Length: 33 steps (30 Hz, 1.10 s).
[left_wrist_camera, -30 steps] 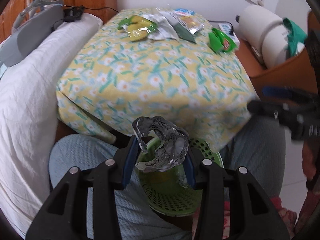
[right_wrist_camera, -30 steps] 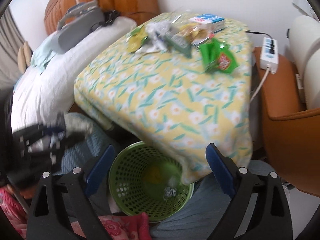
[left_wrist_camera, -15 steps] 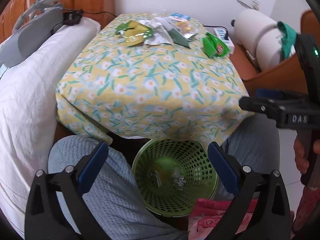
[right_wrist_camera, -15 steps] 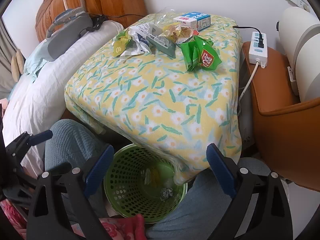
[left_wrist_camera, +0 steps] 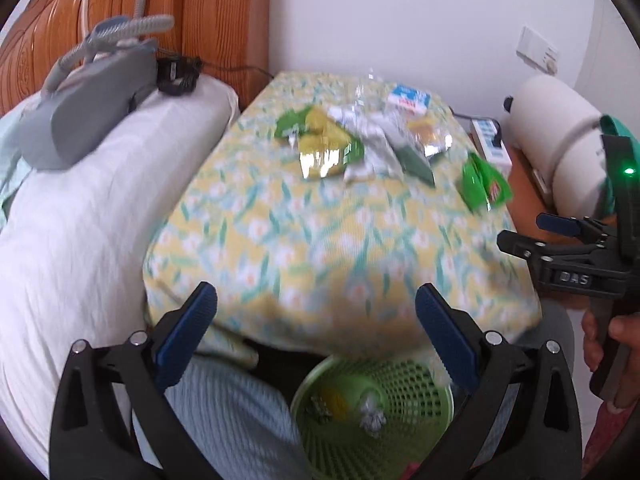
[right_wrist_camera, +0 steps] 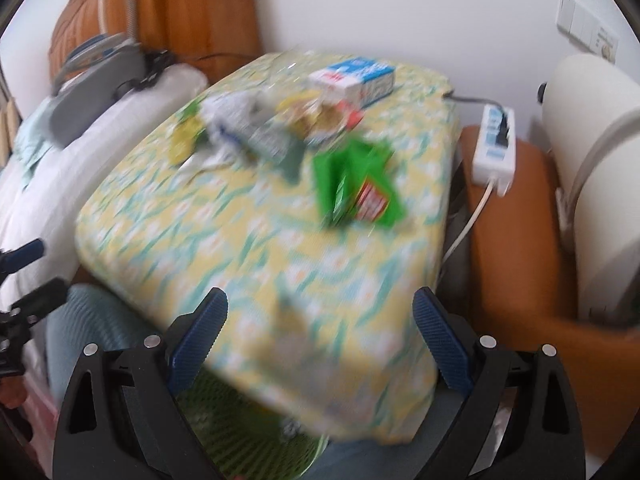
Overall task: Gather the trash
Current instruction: 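Grasp the green snack bag with the right gripper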
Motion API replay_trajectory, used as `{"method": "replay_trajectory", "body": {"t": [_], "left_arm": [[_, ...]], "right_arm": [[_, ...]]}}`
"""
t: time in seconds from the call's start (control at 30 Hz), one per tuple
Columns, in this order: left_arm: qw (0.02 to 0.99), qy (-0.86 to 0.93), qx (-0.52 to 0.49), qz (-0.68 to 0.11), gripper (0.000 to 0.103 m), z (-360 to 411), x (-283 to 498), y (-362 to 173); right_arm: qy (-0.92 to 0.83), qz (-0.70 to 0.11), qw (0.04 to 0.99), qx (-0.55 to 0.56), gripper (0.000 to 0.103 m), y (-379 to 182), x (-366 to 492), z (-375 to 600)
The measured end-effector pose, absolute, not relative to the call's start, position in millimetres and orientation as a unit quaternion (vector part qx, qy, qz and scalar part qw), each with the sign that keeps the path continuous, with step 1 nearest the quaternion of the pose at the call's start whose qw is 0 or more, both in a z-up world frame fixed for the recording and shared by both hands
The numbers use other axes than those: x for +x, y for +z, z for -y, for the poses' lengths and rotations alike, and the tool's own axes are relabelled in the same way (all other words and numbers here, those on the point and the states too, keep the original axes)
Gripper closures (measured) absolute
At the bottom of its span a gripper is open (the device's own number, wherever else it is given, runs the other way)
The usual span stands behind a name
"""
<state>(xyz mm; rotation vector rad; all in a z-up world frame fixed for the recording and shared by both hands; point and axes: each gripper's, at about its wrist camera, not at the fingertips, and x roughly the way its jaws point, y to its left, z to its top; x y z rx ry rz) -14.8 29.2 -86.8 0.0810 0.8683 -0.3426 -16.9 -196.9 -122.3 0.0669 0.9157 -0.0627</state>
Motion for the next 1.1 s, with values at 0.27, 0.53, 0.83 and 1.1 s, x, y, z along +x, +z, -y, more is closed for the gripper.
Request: {"method": "replay_trajectory", "body": {"t": [0.27,0.53,0.83,1.1], "left_arm": [[0.901,-0.172,0.048,-0.396,0.008,6,21,-75],[0.900,-0.178,0.048,-0.396,0.008,23,36,-78],[0.898,-0.163,0.042,-0.406,0.008,18,67,-86],[0.897,-0.150,0.026,-0.415,0.009,6,94,-89]], "right_arm": [[-0.043,-0.438,0.897,0.022,0.010,-126,31,216],[-0.033,-0.453,0.891,0.005,0.023,-135,50,216],[-0.010,-0.459,0.888,0.006,0.047,-138,58,214],[-0.003,-0.450,0.893,0.005,0.051,-135,53,211]]}}
